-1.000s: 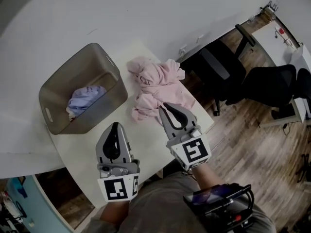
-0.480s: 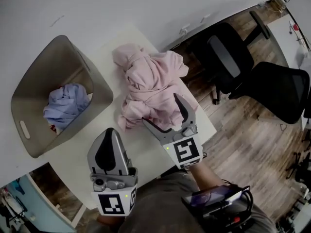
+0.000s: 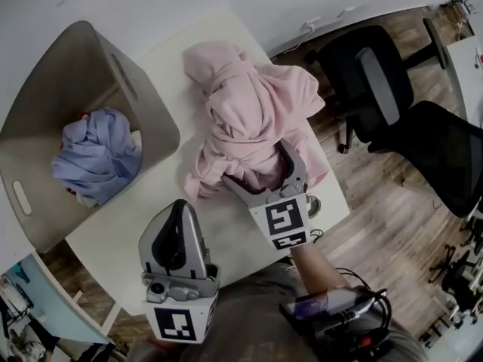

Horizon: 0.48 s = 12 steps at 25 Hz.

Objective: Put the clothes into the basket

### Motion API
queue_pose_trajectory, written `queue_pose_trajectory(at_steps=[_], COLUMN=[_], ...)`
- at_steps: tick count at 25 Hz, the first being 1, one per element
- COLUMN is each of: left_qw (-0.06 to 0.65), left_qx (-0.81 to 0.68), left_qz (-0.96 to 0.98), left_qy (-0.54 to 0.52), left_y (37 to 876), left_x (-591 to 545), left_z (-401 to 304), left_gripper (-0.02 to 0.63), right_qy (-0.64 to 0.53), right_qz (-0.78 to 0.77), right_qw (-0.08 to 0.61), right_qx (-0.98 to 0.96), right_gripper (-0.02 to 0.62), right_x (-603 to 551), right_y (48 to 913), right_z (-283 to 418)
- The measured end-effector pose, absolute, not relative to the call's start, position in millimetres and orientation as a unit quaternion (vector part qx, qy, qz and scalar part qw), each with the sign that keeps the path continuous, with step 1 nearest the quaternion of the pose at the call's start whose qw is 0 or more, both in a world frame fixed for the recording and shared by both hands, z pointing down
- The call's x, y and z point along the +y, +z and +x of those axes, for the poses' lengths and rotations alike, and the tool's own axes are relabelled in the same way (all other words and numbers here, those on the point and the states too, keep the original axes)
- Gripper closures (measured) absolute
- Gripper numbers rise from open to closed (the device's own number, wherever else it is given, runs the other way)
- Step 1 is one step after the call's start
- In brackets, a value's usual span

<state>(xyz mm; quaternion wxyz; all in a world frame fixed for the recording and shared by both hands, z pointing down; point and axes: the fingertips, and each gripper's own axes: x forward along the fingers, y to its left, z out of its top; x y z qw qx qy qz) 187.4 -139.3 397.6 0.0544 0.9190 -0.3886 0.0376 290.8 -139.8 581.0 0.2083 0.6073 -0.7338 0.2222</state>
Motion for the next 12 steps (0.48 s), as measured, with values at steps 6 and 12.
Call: queue_pose_trajectory(at_steps=[6, 12], left_qw=[0.055, 0.044], left_qx=[-0.388, -0.411], left_qz=[0.919, 0.91], left_qy=[0.032, 0.043], left_y=[387.0, 369.4], left_x=[-130.2, -119.6], left_z=[178.5, 150.9], left_gripper=[0.597, 0.597], right_qy=[0.194, 0.147], right_qz=[0.599, 0.627], right_qw=[0.177, 0.101], right_qx=[-0.756, -0.758], right_gripper=[0.404, 0.479], right_x=[-133.7, -130.9], right_y=[563.5, 509.0], right_z=[269.3, 269.7])
